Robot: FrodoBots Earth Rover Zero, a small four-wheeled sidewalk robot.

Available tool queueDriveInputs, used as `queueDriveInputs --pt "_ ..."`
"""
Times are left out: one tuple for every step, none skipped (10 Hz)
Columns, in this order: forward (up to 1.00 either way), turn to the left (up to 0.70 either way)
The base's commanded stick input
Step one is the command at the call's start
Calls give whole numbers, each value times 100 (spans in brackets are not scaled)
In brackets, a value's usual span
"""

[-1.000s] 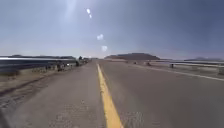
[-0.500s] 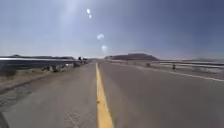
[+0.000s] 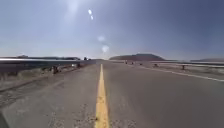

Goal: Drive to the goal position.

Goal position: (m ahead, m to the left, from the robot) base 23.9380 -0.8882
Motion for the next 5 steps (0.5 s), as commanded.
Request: queueDriveInputs --pt "85 0" --pt "85 0" --pt "85 0" --pt "85 0" --pt "85 0"
